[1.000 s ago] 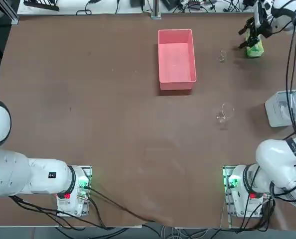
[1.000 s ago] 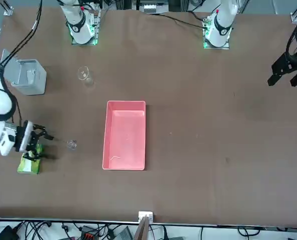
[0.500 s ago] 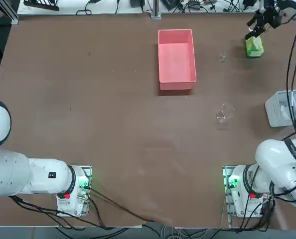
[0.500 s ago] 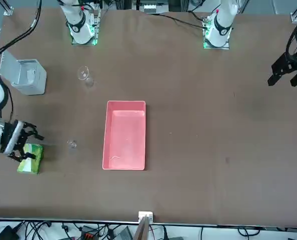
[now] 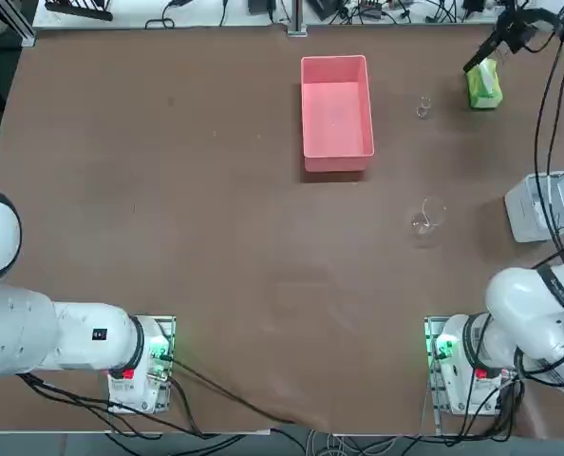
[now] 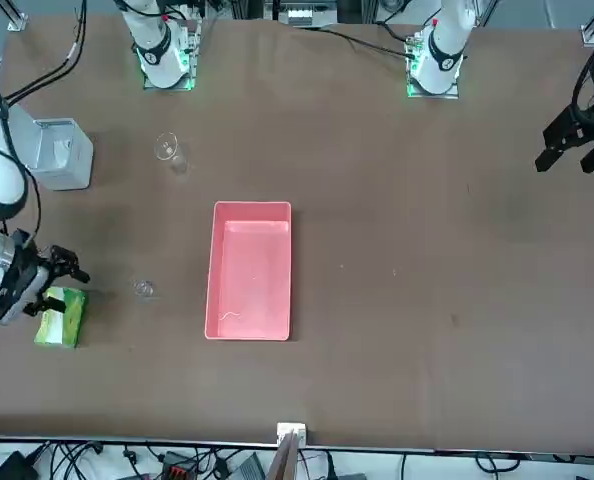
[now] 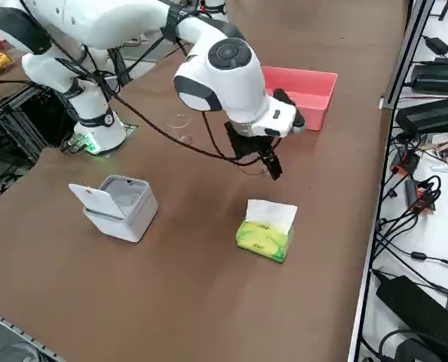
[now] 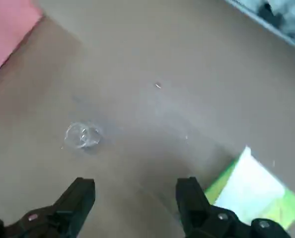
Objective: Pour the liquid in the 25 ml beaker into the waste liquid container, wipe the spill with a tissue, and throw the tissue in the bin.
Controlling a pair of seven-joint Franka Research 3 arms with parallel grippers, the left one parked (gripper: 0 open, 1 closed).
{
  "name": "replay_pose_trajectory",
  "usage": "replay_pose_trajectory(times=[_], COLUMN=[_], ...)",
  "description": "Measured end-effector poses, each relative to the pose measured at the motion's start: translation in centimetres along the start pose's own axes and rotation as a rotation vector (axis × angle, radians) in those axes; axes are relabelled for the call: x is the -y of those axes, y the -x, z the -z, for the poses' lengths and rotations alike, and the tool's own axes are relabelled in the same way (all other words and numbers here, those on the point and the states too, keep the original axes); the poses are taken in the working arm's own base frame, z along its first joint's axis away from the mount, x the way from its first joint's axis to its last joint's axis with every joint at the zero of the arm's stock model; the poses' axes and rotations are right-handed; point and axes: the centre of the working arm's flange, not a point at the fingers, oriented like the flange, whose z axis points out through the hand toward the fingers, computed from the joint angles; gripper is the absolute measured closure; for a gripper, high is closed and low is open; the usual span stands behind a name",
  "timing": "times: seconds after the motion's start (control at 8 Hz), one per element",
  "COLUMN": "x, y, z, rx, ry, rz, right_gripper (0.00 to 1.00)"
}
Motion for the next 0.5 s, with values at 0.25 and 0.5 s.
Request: replay_pose_trajectory(times=[0.25,0.5], x=[-0.7,-1.5], y=[-0.3,-1.2], z=[-2.2,-3.7], rx=[0.092,0.155], ry=[0.105,0.226], rz=[-0.298,-0.396], right_gripper=[0.00,0.00])
